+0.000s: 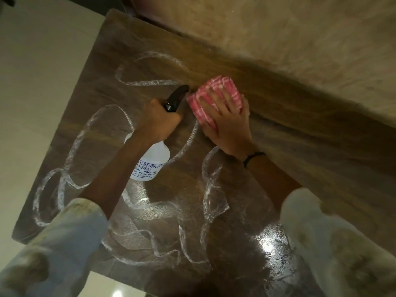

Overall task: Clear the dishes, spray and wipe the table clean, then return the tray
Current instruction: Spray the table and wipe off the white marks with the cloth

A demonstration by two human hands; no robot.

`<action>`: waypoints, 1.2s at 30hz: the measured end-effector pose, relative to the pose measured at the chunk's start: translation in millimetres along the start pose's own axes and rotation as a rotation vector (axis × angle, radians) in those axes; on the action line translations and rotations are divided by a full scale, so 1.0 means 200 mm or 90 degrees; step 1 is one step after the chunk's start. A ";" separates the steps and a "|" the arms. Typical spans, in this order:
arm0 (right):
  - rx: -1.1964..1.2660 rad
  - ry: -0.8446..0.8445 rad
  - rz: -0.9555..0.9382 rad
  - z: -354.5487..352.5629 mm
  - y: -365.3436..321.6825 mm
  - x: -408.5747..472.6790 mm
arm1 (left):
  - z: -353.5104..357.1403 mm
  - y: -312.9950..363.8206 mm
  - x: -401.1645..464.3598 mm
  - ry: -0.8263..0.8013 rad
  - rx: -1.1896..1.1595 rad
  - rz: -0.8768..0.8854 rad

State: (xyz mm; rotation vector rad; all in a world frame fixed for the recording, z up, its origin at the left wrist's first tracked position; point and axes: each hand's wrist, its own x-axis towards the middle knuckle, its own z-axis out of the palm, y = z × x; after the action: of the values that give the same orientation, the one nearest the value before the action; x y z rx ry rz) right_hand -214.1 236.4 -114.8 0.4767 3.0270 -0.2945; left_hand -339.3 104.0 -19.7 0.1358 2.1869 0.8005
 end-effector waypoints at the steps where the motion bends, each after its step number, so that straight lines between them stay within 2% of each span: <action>1: -0.017 -0.019 -0.028 0.00 0.04 -0.06 | -0.01 -0.01 0.00 -0.002 -0.002 0.001; 3: -0.040 -0.035 -0.025 -0.01 0.15 -0.13 | -0.02 -0.02 0.00 -0.003 -0.005 0.003; 6: -0.022 -0.023 0.078 -0.04 0.22 -0.11 | -0.04 -0.04 0.00 -0.009 0.001 0.015; 9: 0.013 -0.008 0.187 -0.06 0.15 0.06 | -0.06 -0.05 0.00 -0.011 -0.005 0.029; 11: 0.008 -0.011 0.216 -0.04 0.05 0.17 | -0.07 -0.06 -0.01 -0.016 -0.010 0.037; 13: 0.007 -0.005 0.191 -0.02 -0.06 0.22 | -0.08 -0.08 -0.03 -0.028 -0.012 0.041; 16: 0.010 0.002 0.087 0.01 -0.18 0.12 | -0.07 -0.11 -0.06 -0.046 -0.004 0.053; 19: -0.017 -0.029 -0.010 0.02 -0.13 -0.11 | -0.06 -0.14 -0.09 -0.056 0.004 0.057; 21: -0.030 -0.035 0.011 0.02 -0.01 -0.24 | -0.05 -0.16 -0.12 -0.071 0.013 0.063; 24: -0.008 -0.021 0.126 -0.01 0.14 -0.29 | -0.01 -0.21 -0.18 -0.077 0.038 0.106; 28: 0.010 -0.015 0.200 -0.03 0.14 -0.29 | 0.08 -0.30 -0.29 -0.147 0.067 0.128; 31: 0.014 -0.020 0.204 -0.02 0.13 -0.33 | 0.14 -0.38 -0.37 -0.170 0.103 0.129; 36: 0.005 -0.041 0.173 -0.04 0.15 -0.42 | 0.21 -0.50 -0.47 -0.112 0.188 0.074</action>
State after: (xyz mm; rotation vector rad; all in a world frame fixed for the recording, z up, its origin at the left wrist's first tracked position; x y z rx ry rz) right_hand -125.3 240.6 -105.2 0.8500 2.8516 -0.2979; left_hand -230.7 13.4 -38.6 0.4670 2.1301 0.5028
